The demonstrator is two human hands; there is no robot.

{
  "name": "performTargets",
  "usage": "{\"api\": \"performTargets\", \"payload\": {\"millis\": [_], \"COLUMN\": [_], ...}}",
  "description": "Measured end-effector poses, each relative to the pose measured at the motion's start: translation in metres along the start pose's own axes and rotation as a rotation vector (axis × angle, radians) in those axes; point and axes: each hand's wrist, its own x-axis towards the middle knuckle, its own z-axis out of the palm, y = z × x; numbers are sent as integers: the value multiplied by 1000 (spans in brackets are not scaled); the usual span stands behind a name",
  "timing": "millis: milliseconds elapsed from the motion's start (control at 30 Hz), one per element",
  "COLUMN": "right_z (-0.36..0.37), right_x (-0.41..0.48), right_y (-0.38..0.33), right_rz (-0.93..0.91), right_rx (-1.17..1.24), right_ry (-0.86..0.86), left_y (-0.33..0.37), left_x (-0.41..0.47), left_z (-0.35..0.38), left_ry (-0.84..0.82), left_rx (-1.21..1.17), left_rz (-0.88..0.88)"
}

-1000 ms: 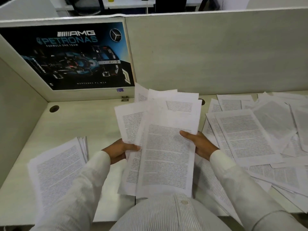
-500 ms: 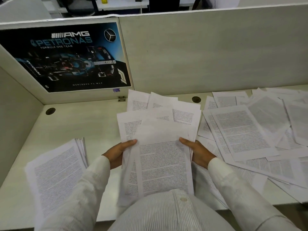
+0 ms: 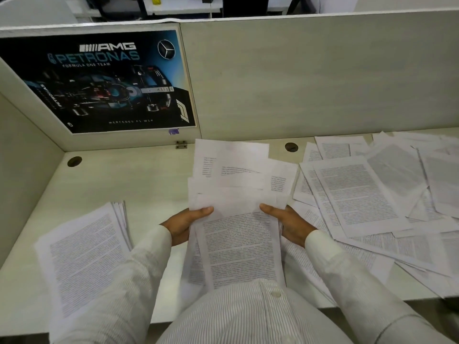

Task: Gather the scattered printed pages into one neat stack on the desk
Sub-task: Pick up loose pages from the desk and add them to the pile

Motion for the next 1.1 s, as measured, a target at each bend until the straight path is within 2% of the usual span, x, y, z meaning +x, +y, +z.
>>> {"api": "performTargets", "payload": {"millis": [133,300,467,667,767,900,1100], "right_z": [5,-6,-8,12,13,6,11], "right_x": [2,2,-3,-12,-11,-7,2], "right_y": [-6,6,45,76,74,60,38], "right_rz": [-19,23,120,188,186,134,91], "right_rx": [-19,-7,-207,-255,-167,91,20], "right_ry": [29,55,99,89,129,167,195], "left_y": [2,-6,-38,-71,-74,-62,-43], "left_x": [6,6,5,-2,-9,-9,7], "left_z": [8,1,1,15,16,15,16], "left_ry": [22,124,159,249,282,336,412], "left_rx": [80,108,134,-34,-150,-255,-160], "left_rz": [14,3,-125,-250,-216,-110,-52]}}
